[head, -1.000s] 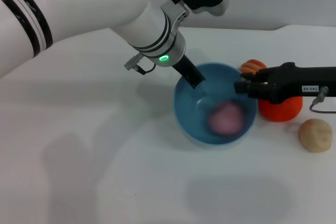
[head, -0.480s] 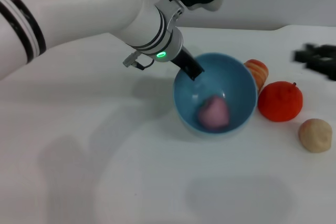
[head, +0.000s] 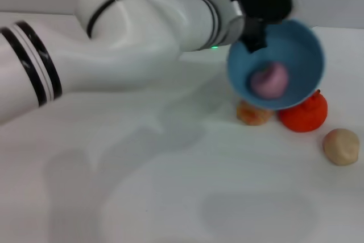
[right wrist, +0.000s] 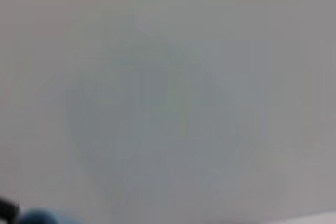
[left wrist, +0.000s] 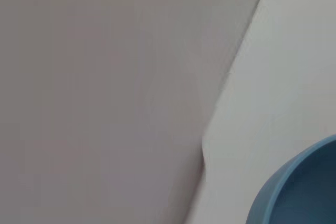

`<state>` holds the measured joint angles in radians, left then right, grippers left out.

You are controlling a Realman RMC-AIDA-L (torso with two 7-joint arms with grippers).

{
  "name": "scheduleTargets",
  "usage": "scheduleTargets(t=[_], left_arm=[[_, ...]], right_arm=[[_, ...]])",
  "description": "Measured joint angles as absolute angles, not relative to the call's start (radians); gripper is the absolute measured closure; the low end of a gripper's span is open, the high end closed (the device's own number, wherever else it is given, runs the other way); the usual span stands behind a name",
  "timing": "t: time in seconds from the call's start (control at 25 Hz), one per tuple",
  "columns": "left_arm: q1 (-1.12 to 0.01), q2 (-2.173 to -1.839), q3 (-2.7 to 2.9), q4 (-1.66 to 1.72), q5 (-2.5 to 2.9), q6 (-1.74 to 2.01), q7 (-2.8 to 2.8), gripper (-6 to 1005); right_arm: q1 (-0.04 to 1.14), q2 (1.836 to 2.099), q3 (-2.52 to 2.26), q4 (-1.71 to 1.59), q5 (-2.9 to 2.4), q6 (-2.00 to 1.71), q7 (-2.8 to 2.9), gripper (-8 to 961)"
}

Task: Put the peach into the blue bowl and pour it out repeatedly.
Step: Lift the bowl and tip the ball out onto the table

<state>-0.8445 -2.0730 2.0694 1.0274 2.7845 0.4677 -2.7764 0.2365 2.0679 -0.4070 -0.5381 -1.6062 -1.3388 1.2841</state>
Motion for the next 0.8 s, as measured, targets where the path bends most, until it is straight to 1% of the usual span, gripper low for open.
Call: scheduleTargets(t=[0.28, 0.48, 0.72, 0.8], left_arm=[[-0.783, -2.074, 2.162, 1.032, 2.885, 0.151, -2.703, 999], [-0.679, -2.076, 2.228, 1.024, 2.886, -0.062, -2.459, 999], [-0.601, -2.076, 2.279, 1.017, 2.886, -0.151, -2.266, 999], [-0.597, -2.076, 2.283, 1.016, 2.886, -0.156, -2.262, 999]], right_arm=[[0.230, 2.069, -0.367, -0.419, -1.605, -1.337, 1.171, 294], [0.239, 2.068, -0.366, -0.401, -1.605, -1.337, 1.166, 294], [0.258, 2.068, -0.370, -0.400, -1.604, -1.337, 1.165, 294], [0.265, 2.068, -0.373, -0.399, -1.604, -1.337, 1.165, 294]])
